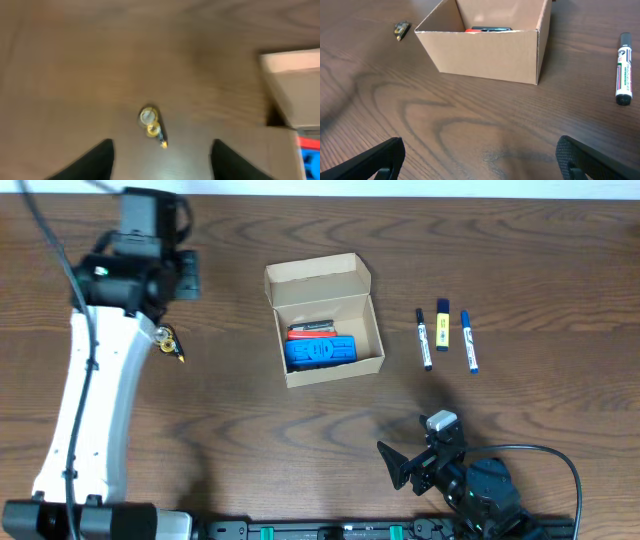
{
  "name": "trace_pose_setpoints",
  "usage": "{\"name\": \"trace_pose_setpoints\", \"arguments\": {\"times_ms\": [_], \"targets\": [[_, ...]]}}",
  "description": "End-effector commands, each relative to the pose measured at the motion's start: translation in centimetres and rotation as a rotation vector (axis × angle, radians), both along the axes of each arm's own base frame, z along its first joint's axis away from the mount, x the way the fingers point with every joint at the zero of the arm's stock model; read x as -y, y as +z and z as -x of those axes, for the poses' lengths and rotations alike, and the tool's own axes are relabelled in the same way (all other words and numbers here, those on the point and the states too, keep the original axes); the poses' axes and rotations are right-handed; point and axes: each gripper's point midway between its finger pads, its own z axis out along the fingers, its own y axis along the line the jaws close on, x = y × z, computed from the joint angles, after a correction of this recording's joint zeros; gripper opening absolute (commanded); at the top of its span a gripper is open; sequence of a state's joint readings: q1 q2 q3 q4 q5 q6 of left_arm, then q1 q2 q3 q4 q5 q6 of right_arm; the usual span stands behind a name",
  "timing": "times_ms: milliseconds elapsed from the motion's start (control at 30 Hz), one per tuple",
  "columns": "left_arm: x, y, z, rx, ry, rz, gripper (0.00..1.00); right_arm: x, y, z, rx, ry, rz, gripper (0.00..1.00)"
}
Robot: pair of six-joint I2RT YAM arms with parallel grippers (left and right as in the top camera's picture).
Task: Pack container
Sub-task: 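Grasp the correction tape roller with the left gripper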
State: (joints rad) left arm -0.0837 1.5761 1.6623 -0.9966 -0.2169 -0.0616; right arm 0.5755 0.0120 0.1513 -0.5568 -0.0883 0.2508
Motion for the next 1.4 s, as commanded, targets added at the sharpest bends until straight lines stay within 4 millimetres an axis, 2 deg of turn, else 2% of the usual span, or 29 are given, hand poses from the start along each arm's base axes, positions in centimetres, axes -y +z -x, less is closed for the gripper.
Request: {"name": "trace_pose_setpoints", "arguments": {"times_ms": [0, 67, 167, 467, 667, 800, 900, 1067, 1233, 1367], "targets": [[-3.3, -2.0, 0.7, -0.029, 0.255, 0.084, 0.77, 0.0, -0.1, 0.0, 0.013, 0.005, 0.015, 0.99], [-4.4, -3.2, 1.3, -0.066, 0.340, 0.120, 0.84, 0.0, -0.1, 0.0, 0.013, 0.005, 0.015, 0.99], [-4.8, -5.5, 1.7, -0.140, 0.408, 0.180, 0.93, 0.0, -0.1, 0.0, 0.013, 0.005, 0.015, 0.99], [-5.0, -13.6, 1.1, -0.342, 0.549, 0.195, 0.93, 0.0, -0.1, 0.0, 0.013, 0.005, 0.015, 0.99], [-4.4, -18.0, 0.9, -0.451, 0.533, 0.205, 0.94, 0.0, -0.1, 0.0, 0.013, 0.005, 0.015, 0.99], [-3.3, -19.7, 0.2, -0.475, 0.401, 0.243, 0.92, 0.0, -0.1, 0.0, 0.013, 0.005, 0.015, 0.99], [-3.2, -20.6, 0.4, -0.484, 0.358, 0.235, 0.90, 0.0, -0.1, 0.0, 0.013, 0.005, 0.015, 0.99], [-4.0, -21.6, 0.6, -0.479, 0.358, 0.198, 0.89, 0.0, -0.1, 0.0, 0.013, 0.005, 0.015, 0.99], [-5.0, -22.3, 0.3, -0.447, 0.388, 0.212, 0.90, 0.0, -0.1, 0.0, 0.013, 0.005, 0.015, 0.99], [-5.4, -23.7, 0.6, -0.437, 0.404, 0.257, 0.89, 0.0, -0.1, 0.0, 0.013, 0.005, 0.015, 0.99]]}}
